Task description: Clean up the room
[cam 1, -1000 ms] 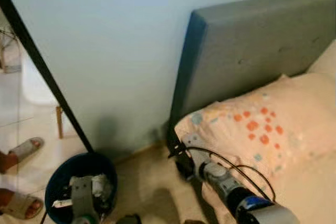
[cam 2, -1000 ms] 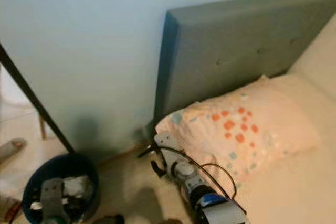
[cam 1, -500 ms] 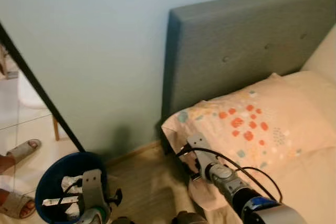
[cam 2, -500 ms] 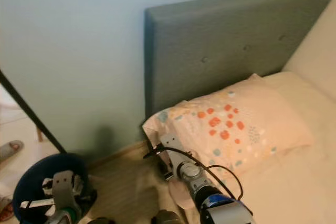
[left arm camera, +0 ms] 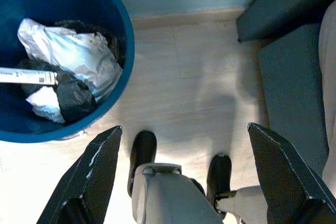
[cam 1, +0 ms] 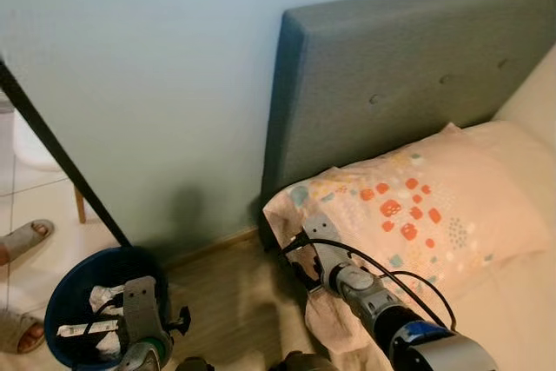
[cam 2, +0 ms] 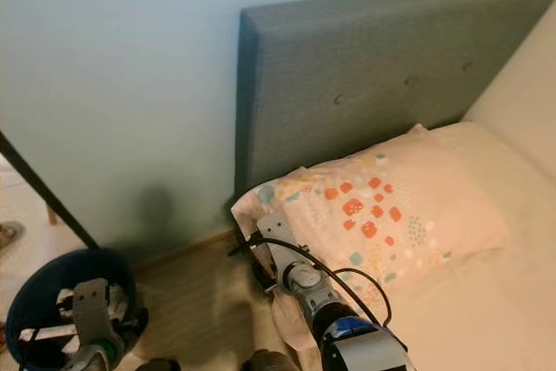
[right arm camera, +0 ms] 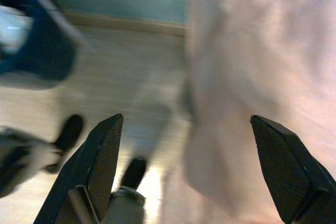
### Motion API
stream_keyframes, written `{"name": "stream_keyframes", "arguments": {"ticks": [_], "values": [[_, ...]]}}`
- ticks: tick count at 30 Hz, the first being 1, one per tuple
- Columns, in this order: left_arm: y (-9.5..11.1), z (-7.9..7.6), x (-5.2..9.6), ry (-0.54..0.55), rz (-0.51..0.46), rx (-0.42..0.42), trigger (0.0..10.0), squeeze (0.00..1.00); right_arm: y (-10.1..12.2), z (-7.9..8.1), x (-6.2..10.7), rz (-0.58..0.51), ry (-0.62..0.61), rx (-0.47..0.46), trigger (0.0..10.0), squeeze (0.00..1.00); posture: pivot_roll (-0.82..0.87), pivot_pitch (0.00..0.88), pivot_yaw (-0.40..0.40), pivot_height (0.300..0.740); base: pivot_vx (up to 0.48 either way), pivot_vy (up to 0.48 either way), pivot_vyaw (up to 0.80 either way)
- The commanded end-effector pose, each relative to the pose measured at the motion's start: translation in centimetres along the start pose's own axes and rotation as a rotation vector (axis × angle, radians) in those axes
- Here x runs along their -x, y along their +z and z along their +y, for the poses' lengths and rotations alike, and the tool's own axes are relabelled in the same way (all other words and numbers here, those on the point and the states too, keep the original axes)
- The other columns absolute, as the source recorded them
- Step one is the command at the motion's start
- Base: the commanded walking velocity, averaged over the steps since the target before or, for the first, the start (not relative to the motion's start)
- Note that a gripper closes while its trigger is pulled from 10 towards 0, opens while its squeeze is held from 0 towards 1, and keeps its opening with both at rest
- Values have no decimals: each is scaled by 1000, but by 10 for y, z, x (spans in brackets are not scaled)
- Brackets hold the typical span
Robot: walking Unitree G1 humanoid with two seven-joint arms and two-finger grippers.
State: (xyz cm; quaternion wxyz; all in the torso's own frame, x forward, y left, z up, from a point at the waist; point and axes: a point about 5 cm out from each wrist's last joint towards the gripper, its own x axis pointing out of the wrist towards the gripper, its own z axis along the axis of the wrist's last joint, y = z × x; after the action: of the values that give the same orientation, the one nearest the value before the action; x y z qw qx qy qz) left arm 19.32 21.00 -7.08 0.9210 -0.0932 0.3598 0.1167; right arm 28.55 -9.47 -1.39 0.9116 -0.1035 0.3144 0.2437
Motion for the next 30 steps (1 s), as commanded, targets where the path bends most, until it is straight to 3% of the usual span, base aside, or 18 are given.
{"name": "stream_keyframes", "arguments": {"ticks": [1, 3, 9, 12, 15, 22, 26, 30], "values": [[-2, 1, 1, 0, -2, 6, 10000, 0, 3, 4, -1, -5, 60, -11, 10000, 0, -60, 1, -22, 670, 0, 0, 0], [1, 1, 1, -1, -18, 4, 10000, 0, 6, 10, -2, -17, 118, -10, 10000, 0, -59, 10, -25, 660, 0, 0, 0], [3, 3, 1, -2, -32, -2, 10000, 0, 9, 13, -3, -14, 141, 31, 10000, 0, -61, 20, -27, 645, 0, 0, 0], [4, 4, 1, -13, -39, -18, 10000, 0, 11, 8, -3, -10, 92, 41, 10000, 0, -58, 38, -26, 635, 0, 0, 0], [8, 2, 0, -41, -68, -58, 10000, 0, 16, -2, -2, -34, 26, -8, 10000, 0, -53, 57, -24, 620, 0, 0, 0], [15, -2, 0, -71, -110, -90, 10000, 0, 22, -9, -1, -65, 7, -59, 10000, 0, -47, 75, -19, 600, 0, 0, 0], [42, -10, -3, -144, -244, -143, 10000, 0, 47, -21, 0, -146, 41, -192, 10000, 0, -45, 126, -5, 600, 0, 0, 0], [58, -14, -1, -189, -338, -196, 10000, 0, 65, -31, 1, -120, 53, -155, 10000, 0, -40, 161, 2, 600, 0, 0, 0]]}}
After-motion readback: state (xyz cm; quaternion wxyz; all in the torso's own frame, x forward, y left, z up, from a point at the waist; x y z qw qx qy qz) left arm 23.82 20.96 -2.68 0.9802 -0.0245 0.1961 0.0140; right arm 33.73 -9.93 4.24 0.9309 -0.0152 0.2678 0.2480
